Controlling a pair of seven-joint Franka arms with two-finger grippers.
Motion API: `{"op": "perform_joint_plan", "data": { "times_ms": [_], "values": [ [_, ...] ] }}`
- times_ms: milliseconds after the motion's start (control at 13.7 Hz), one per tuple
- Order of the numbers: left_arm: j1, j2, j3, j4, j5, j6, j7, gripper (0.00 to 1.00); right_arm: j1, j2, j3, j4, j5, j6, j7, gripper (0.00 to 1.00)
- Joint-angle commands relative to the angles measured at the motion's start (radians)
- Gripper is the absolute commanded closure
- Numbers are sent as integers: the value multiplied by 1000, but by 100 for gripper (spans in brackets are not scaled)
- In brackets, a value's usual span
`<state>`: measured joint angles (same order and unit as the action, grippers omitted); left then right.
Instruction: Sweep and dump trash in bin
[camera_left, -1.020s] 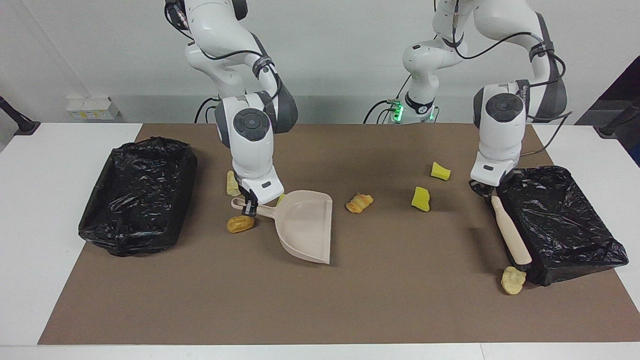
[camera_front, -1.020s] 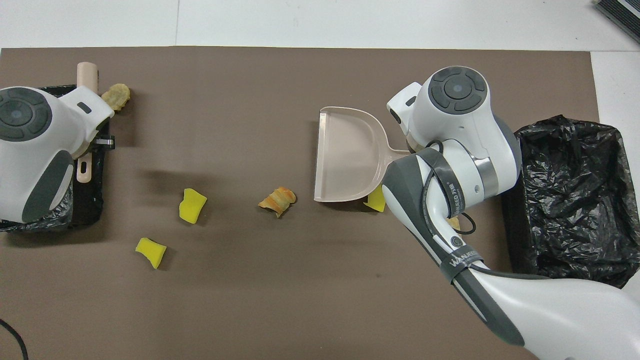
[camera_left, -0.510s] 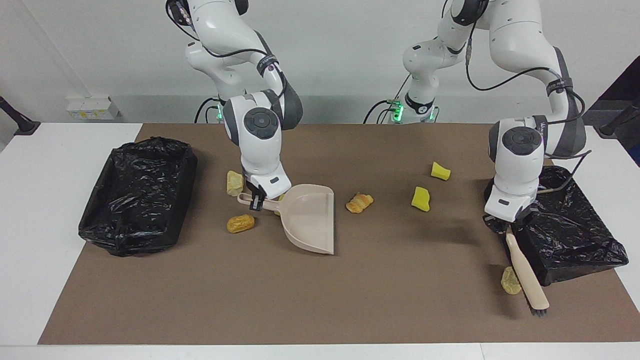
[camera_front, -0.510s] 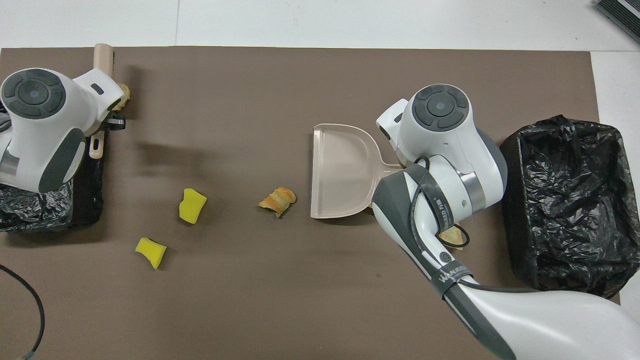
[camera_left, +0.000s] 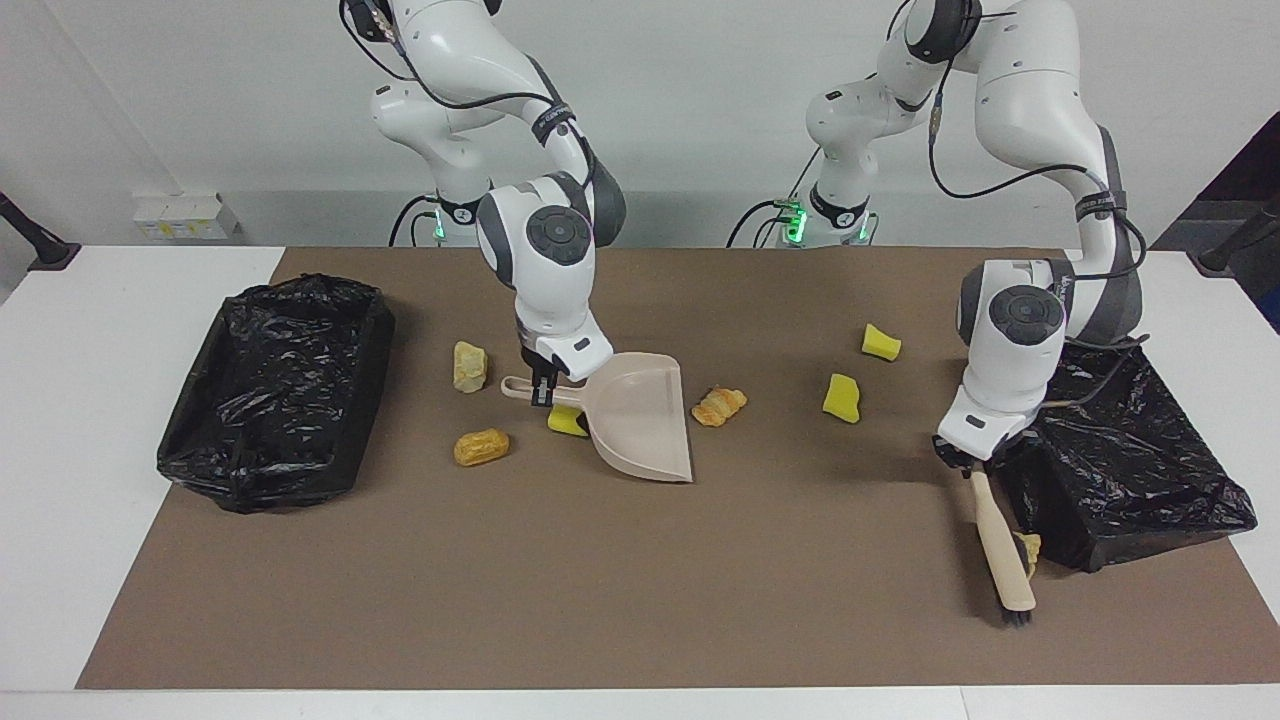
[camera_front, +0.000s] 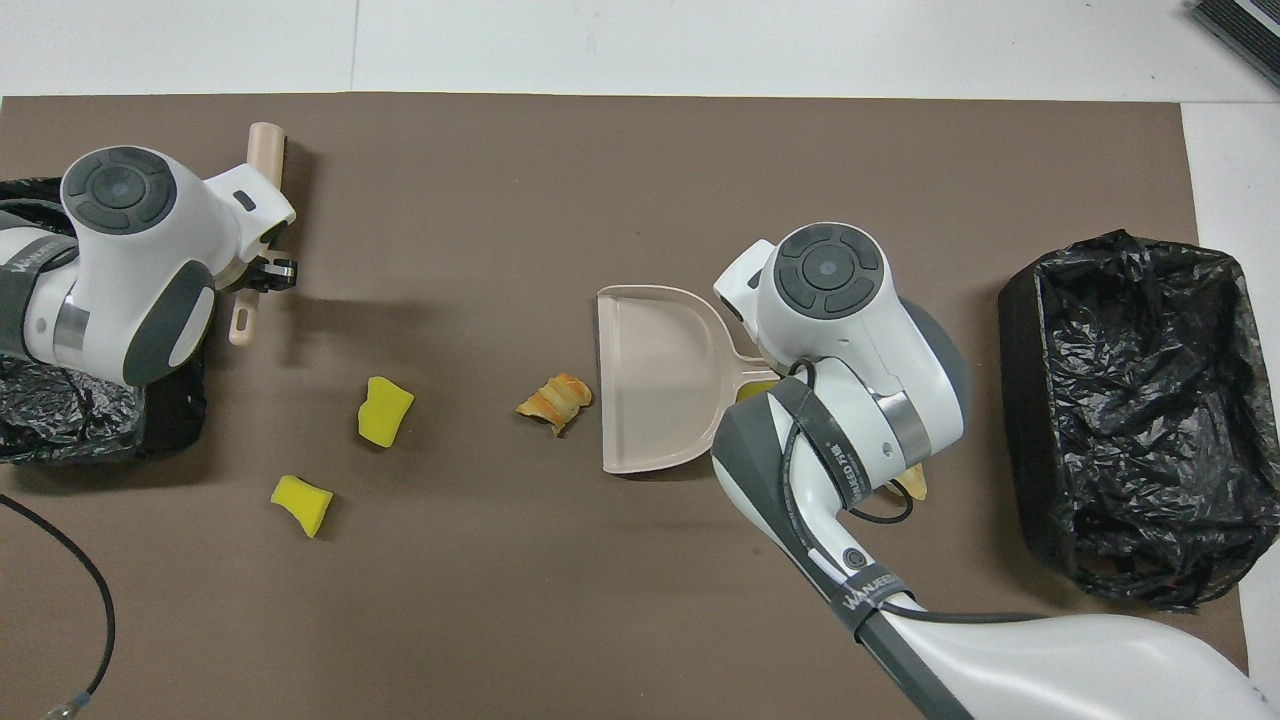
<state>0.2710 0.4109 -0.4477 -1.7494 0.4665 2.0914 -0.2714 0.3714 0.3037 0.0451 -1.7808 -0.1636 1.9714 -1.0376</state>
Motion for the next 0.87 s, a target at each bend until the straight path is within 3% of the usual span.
{"op": "perform_joint_plan", "data": {
  "times_ms": [0, 146, 364, 583, 801],
  "values": [
    [-12, -92, -60, -24, -86, -126, 0, 100, -8, -21, 4, -25, -10, 21, -9, 100],
    [-4, -142, -65, 7, -129, -174, 11, 100, -8, -21, 6, -25, -10, 23, -9, 100],
    [66, -120, -51, 57, -102, -130, 41, 100, 20, -15, 4, -49, -11, 46, 24, 100],
    [105, -43, -37, 59, 27, -22, 55, 100, 20, -15, 4, -54, -11, 58, 30, 100],
    [114, 61, 0, 149, 46, 32, 55, 100, 20, -15, 4, -54, -11, 58, 30, 100]
  ]
}}
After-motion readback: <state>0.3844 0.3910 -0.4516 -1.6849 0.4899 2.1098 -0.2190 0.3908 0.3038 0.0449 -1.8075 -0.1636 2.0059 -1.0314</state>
